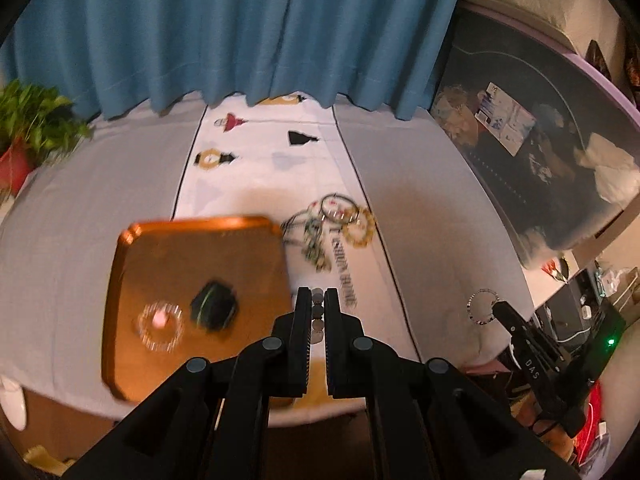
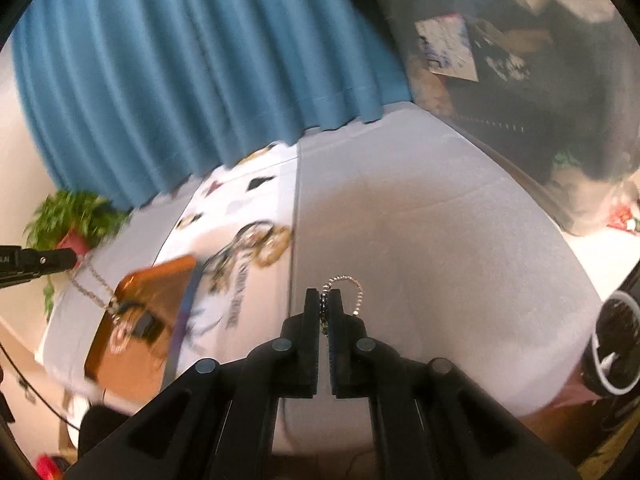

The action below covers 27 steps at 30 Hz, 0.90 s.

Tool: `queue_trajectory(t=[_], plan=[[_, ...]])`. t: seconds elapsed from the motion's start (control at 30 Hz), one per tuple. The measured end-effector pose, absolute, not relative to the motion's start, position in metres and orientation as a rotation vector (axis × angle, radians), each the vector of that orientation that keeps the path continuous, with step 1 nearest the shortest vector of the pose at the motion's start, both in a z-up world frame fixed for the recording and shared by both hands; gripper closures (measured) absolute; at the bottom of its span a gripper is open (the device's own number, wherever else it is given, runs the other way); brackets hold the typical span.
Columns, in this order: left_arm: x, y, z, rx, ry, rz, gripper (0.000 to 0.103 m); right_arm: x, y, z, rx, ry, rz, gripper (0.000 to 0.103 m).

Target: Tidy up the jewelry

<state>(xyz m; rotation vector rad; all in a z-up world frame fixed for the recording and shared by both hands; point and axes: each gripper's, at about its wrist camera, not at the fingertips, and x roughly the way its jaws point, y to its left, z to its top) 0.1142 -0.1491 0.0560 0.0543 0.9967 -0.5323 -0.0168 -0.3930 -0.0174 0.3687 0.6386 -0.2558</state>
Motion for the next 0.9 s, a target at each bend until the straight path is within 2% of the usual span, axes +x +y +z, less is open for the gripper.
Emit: queue_trajectory(t=[0.33,0.9], plan=[[0.059,-0.082,0.064,0.008,0.948,-0.47,0.099,-0.051,-0.334,0.006,0.345,0.649,-0.131,0.099],[0.035,-0.044,0.081,-0.019,0.874,-0.452,0.099,-0.064,-0.296,0.035,0.281,0.62,-0.085,0.099]])
